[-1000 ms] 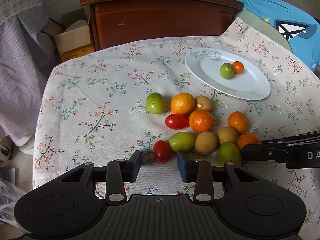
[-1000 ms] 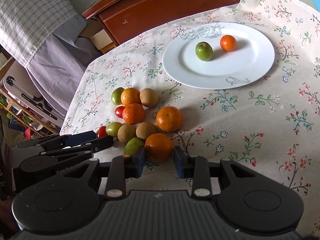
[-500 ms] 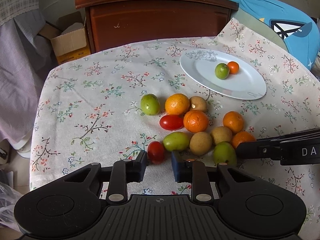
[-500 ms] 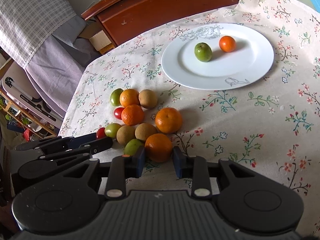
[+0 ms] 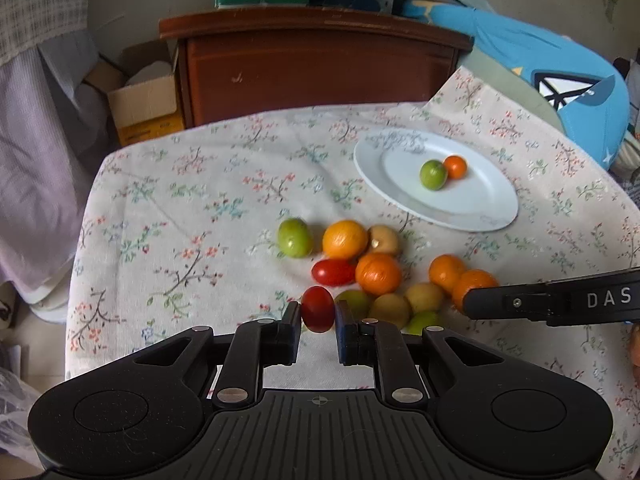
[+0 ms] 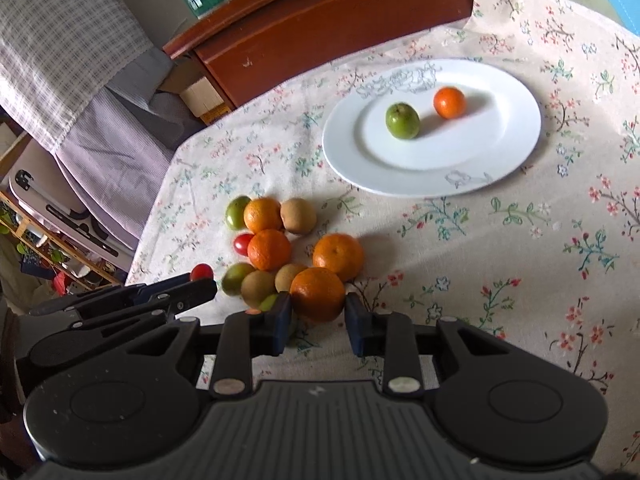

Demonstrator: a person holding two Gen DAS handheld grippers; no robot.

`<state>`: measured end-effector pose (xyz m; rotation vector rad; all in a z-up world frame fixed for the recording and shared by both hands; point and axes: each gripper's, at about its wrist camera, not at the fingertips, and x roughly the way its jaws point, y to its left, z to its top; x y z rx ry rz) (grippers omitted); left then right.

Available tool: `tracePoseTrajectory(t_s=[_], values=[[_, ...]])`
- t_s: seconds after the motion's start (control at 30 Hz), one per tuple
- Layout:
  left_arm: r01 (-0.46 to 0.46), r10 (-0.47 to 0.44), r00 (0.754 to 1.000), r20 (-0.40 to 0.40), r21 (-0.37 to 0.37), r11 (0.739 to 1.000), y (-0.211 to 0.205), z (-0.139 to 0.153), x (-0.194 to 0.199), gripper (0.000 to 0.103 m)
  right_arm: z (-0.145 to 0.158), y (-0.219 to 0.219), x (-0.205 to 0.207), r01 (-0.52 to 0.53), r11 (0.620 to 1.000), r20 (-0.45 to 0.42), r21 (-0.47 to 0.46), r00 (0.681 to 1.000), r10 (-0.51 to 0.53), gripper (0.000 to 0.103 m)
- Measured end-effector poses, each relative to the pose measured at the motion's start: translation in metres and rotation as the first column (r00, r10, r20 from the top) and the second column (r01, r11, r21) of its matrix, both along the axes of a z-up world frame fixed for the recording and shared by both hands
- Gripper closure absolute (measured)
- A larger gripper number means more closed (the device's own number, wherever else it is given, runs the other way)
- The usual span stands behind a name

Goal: Organize fruits
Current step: 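Lift both fruits onto the white plate and open both tools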

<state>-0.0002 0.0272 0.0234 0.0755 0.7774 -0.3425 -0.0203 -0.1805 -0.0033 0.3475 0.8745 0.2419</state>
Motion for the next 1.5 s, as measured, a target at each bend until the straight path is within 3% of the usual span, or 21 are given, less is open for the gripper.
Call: tracePoseTrajectory(t_s=[0.47, 0.67, 0.9, 1.5], values=[[0.061, -0.057, 0.998, 0.039, -0.127, 0.990, -0.025, 0.037, 0.011, 0.088, 0.047, -0.029, 0.010, 0.060, 0.998, 0.108, 0.025, 0.992, -0.062, 0.074], [0.108, -0.105, 0.994, 0.028, -0.141, 0.984, -0.043, 0.042, 0.031, 0.087, 0.056, -0.047, 0.023, 0.096, 0.995, 0.116, 0.007, 0.989, -0.096, 0.074], [0.138, -0.141, 0.990, -0.006, -0.154, 0.978, -0.061, 0.038, 0.053, 0.087, 0.055, -0.058, 0.043, 0.111, 0.993, 0.101, -0.036, 0.989, -0.107, 0.074], [0.163, -0.179, 0.978, -0.107, -0.144, 0.976, -0.101, 0.007, 0.095, 0.087, 0.022, -0.080, 0.080, 0.209, 0.977, -0.037, -0.029, 0.977, -0.210, 0.074]])
